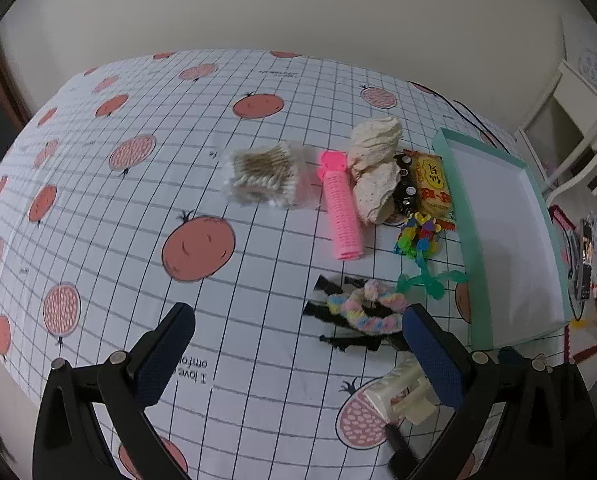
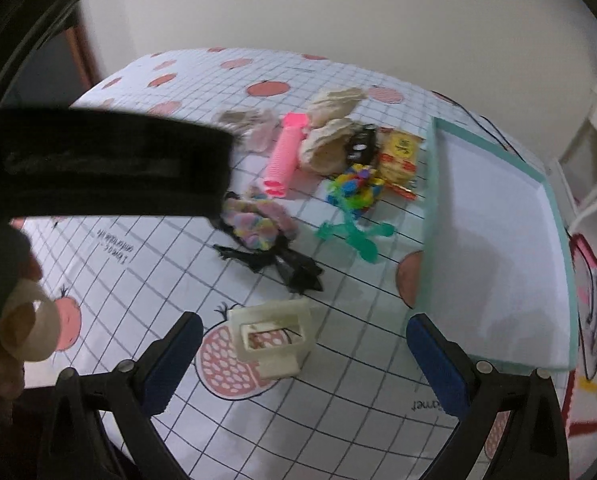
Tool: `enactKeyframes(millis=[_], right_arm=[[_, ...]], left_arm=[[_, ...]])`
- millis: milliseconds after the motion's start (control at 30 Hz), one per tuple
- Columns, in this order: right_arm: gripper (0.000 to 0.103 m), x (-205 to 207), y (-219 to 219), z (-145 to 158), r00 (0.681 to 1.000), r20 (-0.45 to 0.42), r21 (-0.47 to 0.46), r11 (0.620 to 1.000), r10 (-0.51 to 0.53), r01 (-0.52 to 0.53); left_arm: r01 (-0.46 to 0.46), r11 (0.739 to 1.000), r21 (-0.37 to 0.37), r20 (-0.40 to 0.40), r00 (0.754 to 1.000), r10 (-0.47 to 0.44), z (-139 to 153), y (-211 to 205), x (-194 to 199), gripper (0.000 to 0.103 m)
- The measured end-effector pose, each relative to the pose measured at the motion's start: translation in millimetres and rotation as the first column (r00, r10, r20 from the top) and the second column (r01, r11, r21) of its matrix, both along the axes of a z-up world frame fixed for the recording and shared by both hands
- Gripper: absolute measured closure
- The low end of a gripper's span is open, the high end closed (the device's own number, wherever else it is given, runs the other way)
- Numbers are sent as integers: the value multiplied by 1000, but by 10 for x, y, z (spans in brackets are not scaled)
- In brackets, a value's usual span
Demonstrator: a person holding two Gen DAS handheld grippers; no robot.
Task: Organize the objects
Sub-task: 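Grasp the rainbow hair tie with the left tool while the right tool grasps the cream phone stand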
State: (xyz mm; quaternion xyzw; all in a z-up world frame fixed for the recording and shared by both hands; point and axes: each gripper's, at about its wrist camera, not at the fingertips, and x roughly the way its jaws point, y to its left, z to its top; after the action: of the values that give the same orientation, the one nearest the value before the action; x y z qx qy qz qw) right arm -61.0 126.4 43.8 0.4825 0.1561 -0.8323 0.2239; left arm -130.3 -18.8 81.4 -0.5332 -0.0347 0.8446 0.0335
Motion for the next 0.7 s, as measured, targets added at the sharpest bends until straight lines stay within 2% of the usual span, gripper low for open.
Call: enactKeyframes(millis=[167,333,467,533,600,700], right_arm=[[2,-38,-46,-52,998,39,-16,999,44,-43],[2,-53,-47,-38,998,11,-65,996,56,-56],[6,-65,-66,-128,998,40,-92,995,51,-47],[6,-85,-84,-165,998,46,-87,995,44,-40],[7,-89,-96,-190,998,51,-79,996,43,-39],[8,-150,-69,-232,997,66,-81,996,33,-28]], left_arm=[[12,1000,11,3,1000,-12,-59,46,-51,5],[18,1000,20,7,1000,-18,-96,97,-77,6],[15,999,42,41,999,-17,-170,114,-110,10],[8,999,50,63,998,-11,-220,96,-119,11],[8,999,48,72,997,-12,-247,87,-116,18],[2,998,64,81,997,-7,-270,63,-118,18]])
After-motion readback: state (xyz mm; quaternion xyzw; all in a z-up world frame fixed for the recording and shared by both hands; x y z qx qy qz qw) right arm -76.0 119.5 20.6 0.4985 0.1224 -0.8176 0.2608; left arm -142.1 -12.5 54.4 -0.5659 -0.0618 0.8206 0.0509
